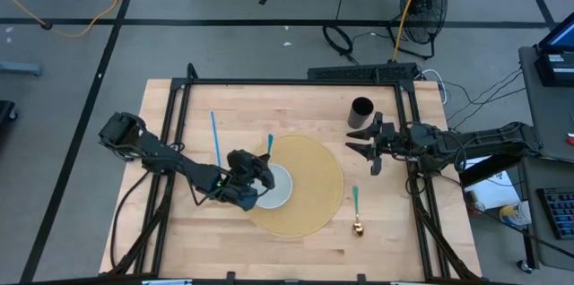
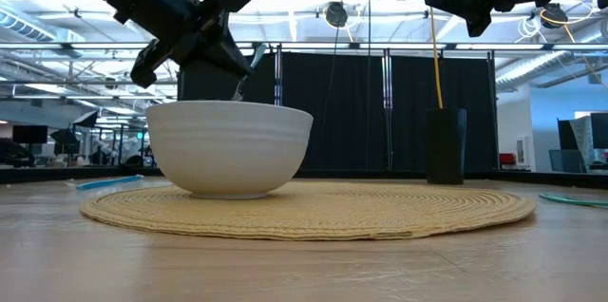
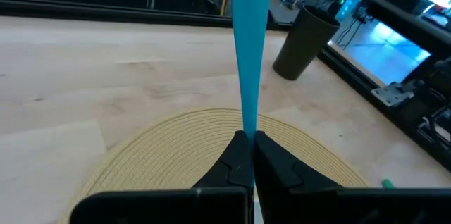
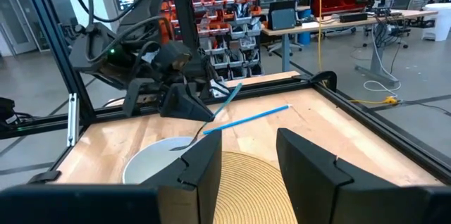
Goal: Pick & Place Utensil
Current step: Put the blue fork into the white bowl on the brown mat
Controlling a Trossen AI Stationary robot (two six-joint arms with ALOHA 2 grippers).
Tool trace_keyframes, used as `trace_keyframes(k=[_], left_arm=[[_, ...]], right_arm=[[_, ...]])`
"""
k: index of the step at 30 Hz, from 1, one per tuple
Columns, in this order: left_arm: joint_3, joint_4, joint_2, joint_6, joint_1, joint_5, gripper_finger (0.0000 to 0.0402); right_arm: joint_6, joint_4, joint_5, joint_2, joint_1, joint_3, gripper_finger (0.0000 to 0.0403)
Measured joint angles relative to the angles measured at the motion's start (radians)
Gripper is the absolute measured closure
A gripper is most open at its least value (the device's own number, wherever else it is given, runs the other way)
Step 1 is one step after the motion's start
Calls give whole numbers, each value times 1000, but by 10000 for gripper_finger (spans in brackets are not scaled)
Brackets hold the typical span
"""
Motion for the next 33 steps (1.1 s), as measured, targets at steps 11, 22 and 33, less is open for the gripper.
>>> trace_keyframes(k=[11, 22, 33], left_arm=[[-2, 43, 76, 12, -29, -3, 399], [-2, 60, 101, -7, -24, -11, 399], [-1, 78, 172, -49, -18, 0, 399]], right_arm=[[-7, 0, 0, 0, 0, 0, 273], [-7, 0, 2, 0, 0, 0, 273], [-2, 9, 3, 0, 0, -47, 273]])
